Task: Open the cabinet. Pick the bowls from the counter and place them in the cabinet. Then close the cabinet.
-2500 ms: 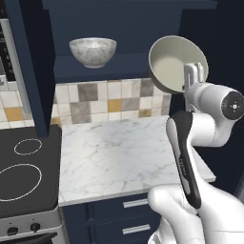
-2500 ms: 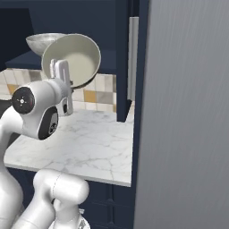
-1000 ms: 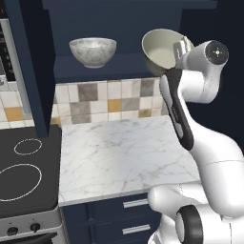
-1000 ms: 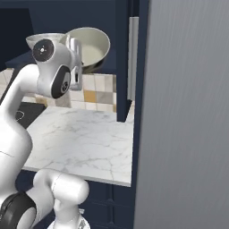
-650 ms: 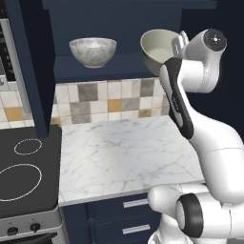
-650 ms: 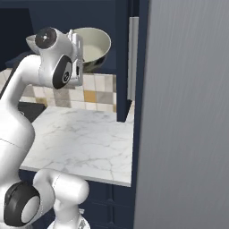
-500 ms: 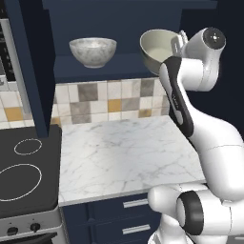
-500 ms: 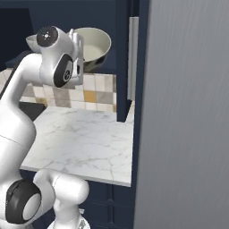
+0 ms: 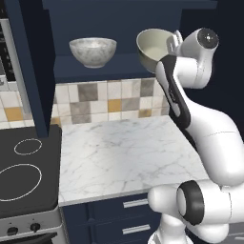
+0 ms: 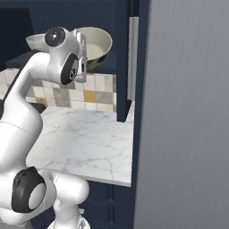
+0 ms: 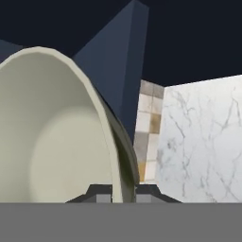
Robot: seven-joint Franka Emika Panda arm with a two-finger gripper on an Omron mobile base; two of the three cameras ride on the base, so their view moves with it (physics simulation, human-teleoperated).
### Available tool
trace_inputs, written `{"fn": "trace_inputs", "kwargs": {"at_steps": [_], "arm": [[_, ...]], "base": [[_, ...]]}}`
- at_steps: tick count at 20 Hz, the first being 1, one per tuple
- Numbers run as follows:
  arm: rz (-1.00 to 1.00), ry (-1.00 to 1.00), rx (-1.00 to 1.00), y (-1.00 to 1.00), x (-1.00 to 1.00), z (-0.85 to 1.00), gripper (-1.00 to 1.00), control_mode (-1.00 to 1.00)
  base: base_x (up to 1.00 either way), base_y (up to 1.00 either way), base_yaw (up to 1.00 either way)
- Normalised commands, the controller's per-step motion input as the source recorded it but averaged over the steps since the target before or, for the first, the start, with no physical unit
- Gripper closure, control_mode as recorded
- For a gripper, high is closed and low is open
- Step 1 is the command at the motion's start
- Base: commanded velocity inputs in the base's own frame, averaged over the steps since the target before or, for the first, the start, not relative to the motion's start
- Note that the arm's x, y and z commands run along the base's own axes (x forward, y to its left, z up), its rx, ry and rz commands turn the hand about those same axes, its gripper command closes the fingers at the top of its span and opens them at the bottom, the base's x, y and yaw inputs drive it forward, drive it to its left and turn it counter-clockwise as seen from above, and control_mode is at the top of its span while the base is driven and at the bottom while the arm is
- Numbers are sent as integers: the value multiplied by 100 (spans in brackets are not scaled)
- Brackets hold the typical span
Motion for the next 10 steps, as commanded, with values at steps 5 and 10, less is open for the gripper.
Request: {"fn": "trace_inputs", "kwargs": {"at_steps": [5, 10], "arm": [[0, -1, 0, 0, 35, 6, 100, -100], [0, 8, 0, 0, 23, 0, 100, -100]], "base": [[0, 0, 0], [0, 0, 0]]}}
